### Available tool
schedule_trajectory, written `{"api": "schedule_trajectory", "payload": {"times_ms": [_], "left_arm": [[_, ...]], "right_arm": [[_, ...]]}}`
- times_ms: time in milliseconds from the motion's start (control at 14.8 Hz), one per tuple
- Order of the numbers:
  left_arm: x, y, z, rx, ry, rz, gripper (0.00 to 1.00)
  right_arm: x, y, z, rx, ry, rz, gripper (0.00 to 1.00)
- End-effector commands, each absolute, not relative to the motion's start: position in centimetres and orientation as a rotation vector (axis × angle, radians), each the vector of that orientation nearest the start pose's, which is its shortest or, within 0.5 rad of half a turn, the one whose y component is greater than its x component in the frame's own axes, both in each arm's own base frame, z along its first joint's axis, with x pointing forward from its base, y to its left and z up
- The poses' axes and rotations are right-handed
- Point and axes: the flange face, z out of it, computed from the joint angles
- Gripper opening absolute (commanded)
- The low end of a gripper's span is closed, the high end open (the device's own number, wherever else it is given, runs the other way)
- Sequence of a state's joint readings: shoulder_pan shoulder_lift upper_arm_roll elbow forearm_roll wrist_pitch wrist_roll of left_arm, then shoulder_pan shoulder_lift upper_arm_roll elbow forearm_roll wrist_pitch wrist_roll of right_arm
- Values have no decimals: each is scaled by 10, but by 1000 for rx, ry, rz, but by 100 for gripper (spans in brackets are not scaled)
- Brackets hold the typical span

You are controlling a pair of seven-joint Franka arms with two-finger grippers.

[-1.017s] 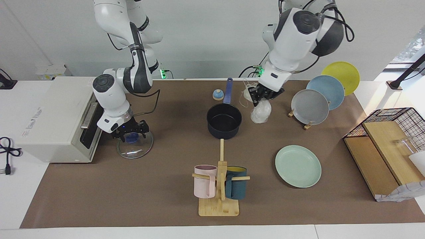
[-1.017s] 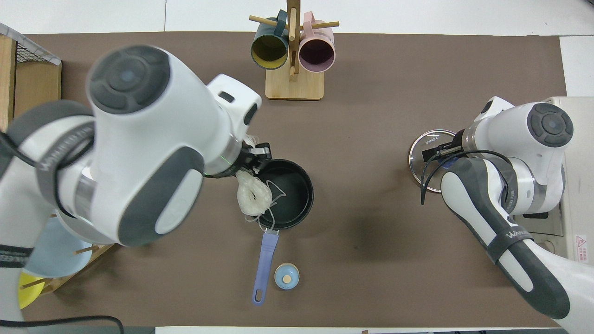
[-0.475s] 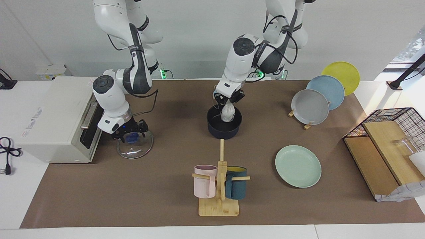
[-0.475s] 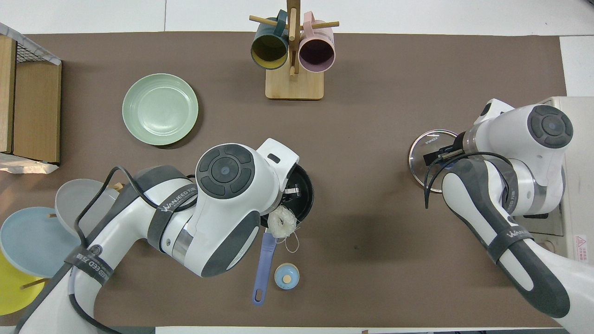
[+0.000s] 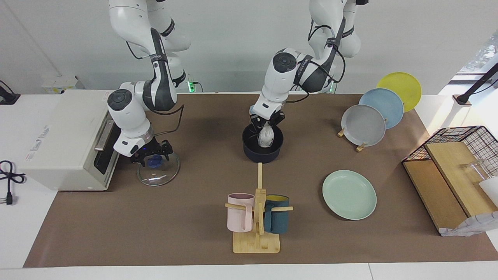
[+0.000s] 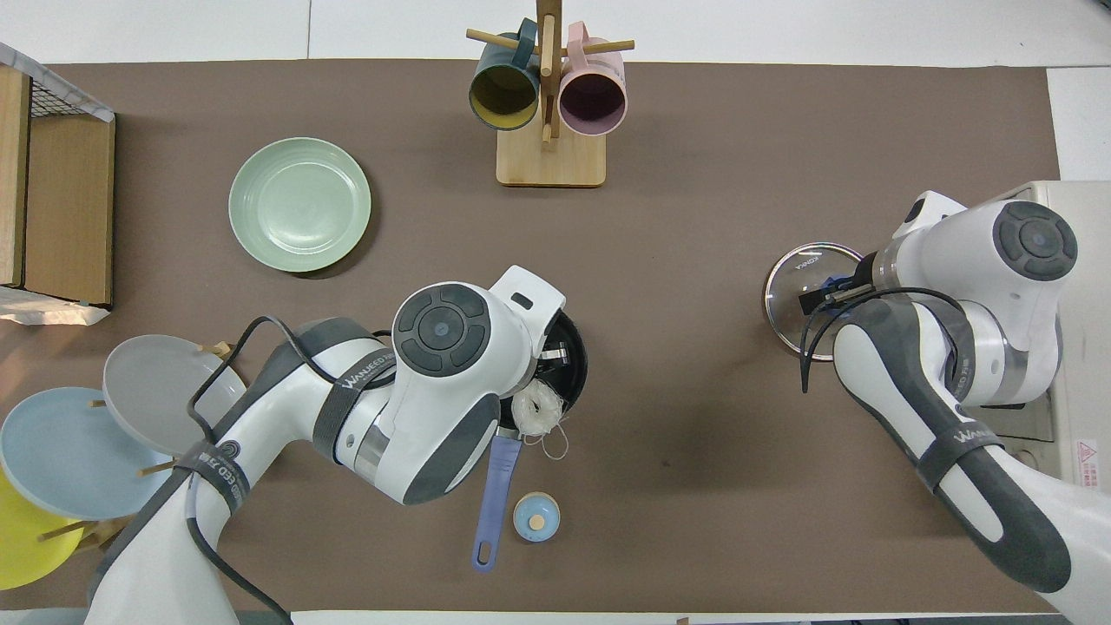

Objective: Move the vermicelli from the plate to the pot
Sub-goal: 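Open the left gripper to drop the vermicelli into the black pot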

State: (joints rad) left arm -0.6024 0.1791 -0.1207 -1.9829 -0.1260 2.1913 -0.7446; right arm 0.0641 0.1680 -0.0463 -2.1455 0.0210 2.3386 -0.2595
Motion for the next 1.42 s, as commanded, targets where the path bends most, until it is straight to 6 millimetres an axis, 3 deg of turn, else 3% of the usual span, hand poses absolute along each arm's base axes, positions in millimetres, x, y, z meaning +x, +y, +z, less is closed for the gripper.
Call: {"api": "schedule_trajectory", "payload": {"times_ms": [0,203,271,339,407,610,814,949,1085,1356], "left_arm": [[446,-390,377,-3270,-108,83,0],[449,-389,378,-3271,-67,82,0],[450,-389,380,-3272,-65,79,19],[450,-389,380,-3271,-65,75,73],[451,-388,380,-3269,-66,72,100],[462,-382,390,-3269,-86,65,100],[480,-370,416,-3273,-99,62,100],[500,-348,432,-3272,-134,61,100],[512,-338,451,-3275,-132,58,100],[552,-268,481,-3223,-125,5,100]], "right_arm": [[561,8,325,-3090,-437,-53,88],[561,9,326,-3091,-436,-58,88],[561,9,326,-3091,-437,-58,88],[561,9,326,-3091,-437,-58,88],[561,9,326,-3091,-437,-60,88],[561,8,326,-3091,-437,-60,87],[561,8,326,-3090,-439,-58,77],[561,8,326,-3090,-439,-58,71],[561,8,326,-3090,-439,-58,65],[563,11,329,-3088,-446,-51,58]]}}
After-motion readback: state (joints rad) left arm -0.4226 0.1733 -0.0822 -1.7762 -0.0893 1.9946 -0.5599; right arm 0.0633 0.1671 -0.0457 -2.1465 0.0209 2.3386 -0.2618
